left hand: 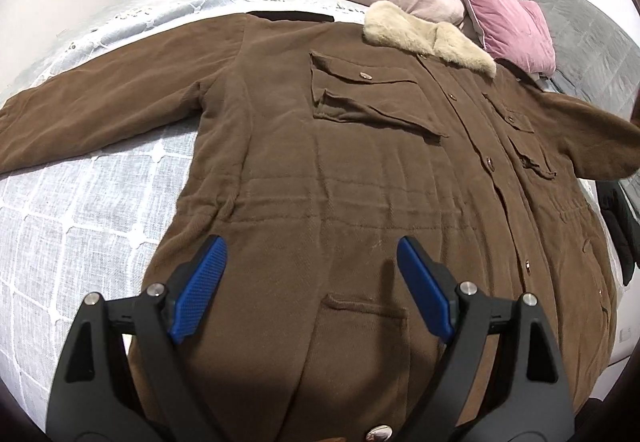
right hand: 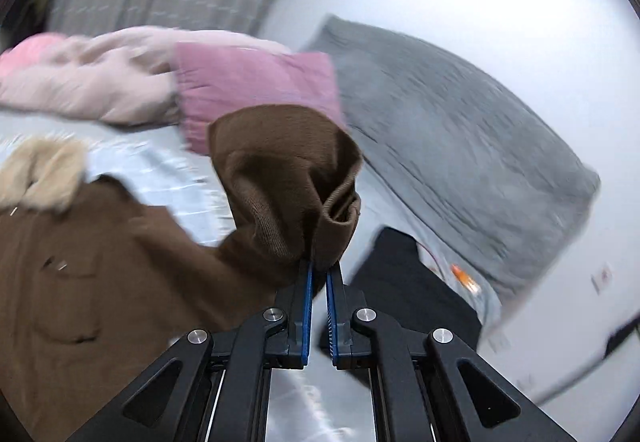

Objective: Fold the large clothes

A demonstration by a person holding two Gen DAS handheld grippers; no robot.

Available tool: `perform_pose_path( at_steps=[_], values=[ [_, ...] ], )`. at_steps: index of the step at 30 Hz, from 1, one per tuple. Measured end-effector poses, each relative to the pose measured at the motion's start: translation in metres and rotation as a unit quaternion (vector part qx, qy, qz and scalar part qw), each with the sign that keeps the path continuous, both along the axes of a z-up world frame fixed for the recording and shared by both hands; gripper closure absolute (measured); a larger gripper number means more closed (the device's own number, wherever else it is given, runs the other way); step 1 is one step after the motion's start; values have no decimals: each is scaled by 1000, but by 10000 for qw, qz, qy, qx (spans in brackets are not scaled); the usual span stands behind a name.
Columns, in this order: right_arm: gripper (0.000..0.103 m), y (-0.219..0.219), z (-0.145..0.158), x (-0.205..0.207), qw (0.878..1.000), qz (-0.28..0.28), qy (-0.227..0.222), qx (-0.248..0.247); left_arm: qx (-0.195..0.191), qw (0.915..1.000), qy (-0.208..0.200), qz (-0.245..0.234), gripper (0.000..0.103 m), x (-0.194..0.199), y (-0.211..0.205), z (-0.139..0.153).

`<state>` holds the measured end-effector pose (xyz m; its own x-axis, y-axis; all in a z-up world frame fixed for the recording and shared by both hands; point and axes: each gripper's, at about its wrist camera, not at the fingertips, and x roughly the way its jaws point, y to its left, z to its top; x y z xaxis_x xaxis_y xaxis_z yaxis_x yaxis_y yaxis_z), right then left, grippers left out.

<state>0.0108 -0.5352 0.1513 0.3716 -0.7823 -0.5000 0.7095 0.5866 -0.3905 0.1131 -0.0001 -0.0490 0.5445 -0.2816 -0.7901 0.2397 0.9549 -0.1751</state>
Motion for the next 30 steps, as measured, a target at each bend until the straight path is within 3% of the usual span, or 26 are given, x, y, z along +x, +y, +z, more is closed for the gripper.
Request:
perform_pose_path(
  at_steps=[3,4,7,9,10,16,21,26,30],
  values=[
    [94,-68,-8,-13,9994,-331,22,112,-1,10000,-4,23,16,-1,-1,-1],
    [93,-86,-13,-22,9985,-409,-41,369,20,10000,-4,8,16,-1,-1,-1],
    [84,-127,-20,-62,9858,-856,-766,1227,22,10000,-34,-73,16,-4,-2,0],
    [67,-142,-27,-83,9759,-944,-1100,1632,49,10000,-37,-66,16,-4,-3,-1],
    [63,-150,-32,-90,9729,-1005,-1125,1753,73,10000,-32,-54,16,-4,-4,-2],
    [54,-172,-59,-104,9609,-783,-1064,2432,265,9994,-154,-142,16,-6,-13,-2],
    [53,-169,-86,-98,9619,-584,-750,2563,345,9982,-394,-302,16,-11,-15,-1],
    [53,-188,-100,-63,9625,-312,-497,2650,4,9975,-571,-428,16,-12,-11,2],
    [53,-222,-115,-41,9617,-492,-276,2681,-268,9954,-741,-543,16,-8,-19,8]
  ],
)
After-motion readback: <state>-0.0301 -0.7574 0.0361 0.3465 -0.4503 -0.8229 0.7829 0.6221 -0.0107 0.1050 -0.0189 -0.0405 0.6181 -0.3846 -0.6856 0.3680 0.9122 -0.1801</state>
